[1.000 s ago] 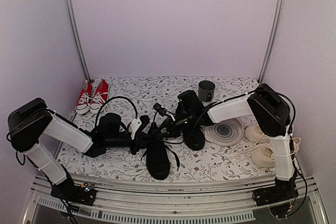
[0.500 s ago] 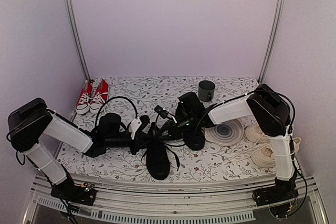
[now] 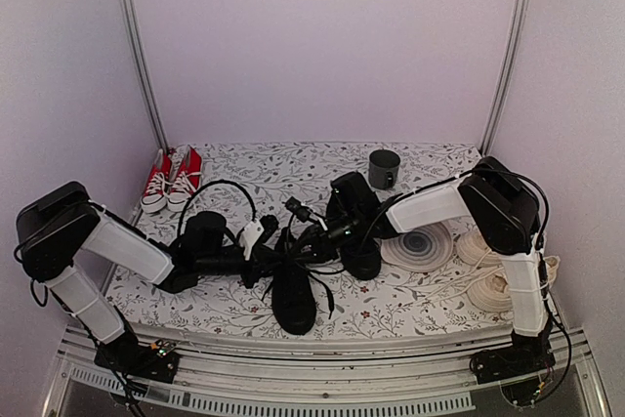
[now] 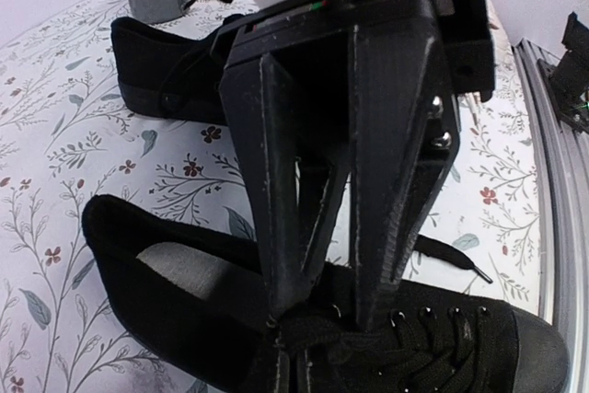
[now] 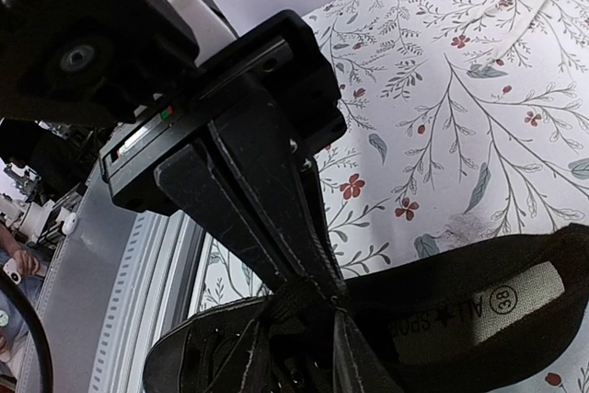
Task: Tie the shoes
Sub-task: Adjust the loops with the shoelace on the shoe.
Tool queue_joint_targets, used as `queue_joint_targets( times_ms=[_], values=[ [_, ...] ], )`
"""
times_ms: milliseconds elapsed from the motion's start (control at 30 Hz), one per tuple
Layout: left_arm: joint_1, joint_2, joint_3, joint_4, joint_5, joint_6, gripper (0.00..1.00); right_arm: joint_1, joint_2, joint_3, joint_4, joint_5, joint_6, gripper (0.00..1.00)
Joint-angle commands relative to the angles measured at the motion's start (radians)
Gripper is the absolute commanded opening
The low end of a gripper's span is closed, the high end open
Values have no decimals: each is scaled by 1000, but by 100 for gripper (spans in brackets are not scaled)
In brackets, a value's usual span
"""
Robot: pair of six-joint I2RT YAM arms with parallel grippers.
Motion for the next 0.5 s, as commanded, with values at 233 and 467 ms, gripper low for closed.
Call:
queue_joint_targets(
  times_ms=[233, 467],
  values=[
    [15, 8, 20, 41, -9, -10, 0, 29, -23, 30, -56, 56, -29, 1],
    [15, -24, 7, 9, -20, 2, 8, -9, -76, 15, -65, 82, -29, 1]
  ],
)
